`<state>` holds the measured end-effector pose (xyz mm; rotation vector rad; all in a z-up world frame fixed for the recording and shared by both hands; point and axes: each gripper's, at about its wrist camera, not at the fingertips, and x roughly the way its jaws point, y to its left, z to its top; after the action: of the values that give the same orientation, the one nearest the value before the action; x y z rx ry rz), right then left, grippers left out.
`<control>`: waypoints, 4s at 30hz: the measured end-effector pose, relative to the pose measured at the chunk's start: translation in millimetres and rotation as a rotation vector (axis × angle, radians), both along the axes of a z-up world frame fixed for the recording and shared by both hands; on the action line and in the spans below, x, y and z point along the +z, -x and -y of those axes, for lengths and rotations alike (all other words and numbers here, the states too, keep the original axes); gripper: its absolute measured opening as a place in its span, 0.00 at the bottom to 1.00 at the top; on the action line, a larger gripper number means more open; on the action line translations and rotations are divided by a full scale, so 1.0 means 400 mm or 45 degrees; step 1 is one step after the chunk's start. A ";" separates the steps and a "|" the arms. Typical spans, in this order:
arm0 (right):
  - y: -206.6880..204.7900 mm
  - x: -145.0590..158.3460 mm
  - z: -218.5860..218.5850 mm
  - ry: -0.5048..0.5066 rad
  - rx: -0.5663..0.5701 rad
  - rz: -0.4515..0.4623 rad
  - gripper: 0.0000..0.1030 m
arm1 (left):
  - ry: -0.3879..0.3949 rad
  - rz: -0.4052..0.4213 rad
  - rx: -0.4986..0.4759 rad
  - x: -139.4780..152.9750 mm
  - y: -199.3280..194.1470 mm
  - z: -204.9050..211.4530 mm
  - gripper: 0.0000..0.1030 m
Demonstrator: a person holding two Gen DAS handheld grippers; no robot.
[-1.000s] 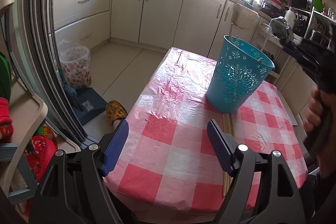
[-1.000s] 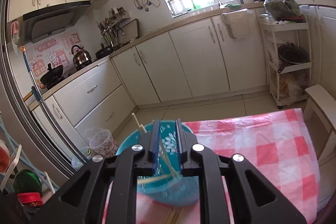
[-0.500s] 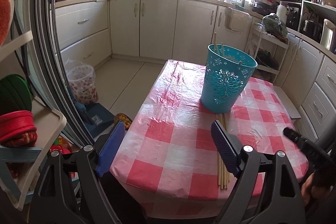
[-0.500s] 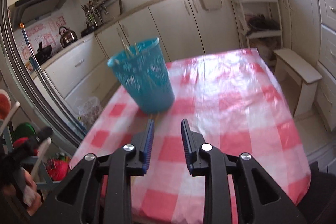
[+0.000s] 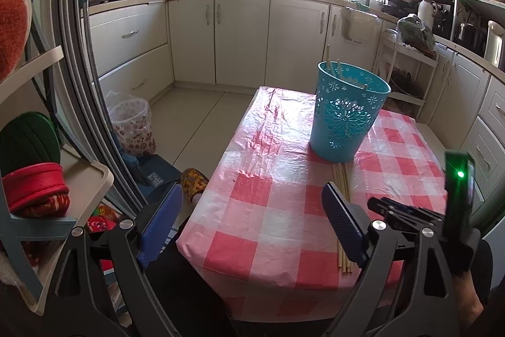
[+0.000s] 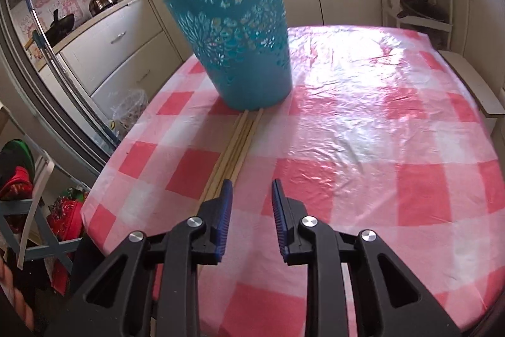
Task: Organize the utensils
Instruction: 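Move the open right gripper back toward the stick bundle, then grasp a wooden stick with the left gripper while the right gripper hovers over another stick, then lift the stick with the left gripper and drop it into the teal basket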
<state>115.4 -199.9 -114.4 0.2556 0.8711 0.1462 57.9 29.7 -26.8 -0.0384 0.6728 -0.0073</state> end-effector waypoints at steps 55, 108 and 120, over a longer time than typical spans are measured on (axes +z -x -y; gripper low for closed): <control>0.027 -0.045 0.144 -0.040 0.000 -0.030 0.16 | -0.151 -0.420 -0.213 -0.305 -0.316 0.256 0.70; -0.066 -0.042 0.115 0.128 0.127 -0.051 0.09 | 0.396 0.126 -0.294 0.133 -0.286 0.115 0.05; -0.072 -0.047 0.158 -0.051 0.119 -0.067 0.09 | 0.456 0.356 -0.308 0.252 -0.496 0.232 0.05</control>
<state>144.0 -263.3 -133.3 0.2570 0.9336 0.2447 256.1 -63.1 73.9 -0.2953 0.3864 -0.3603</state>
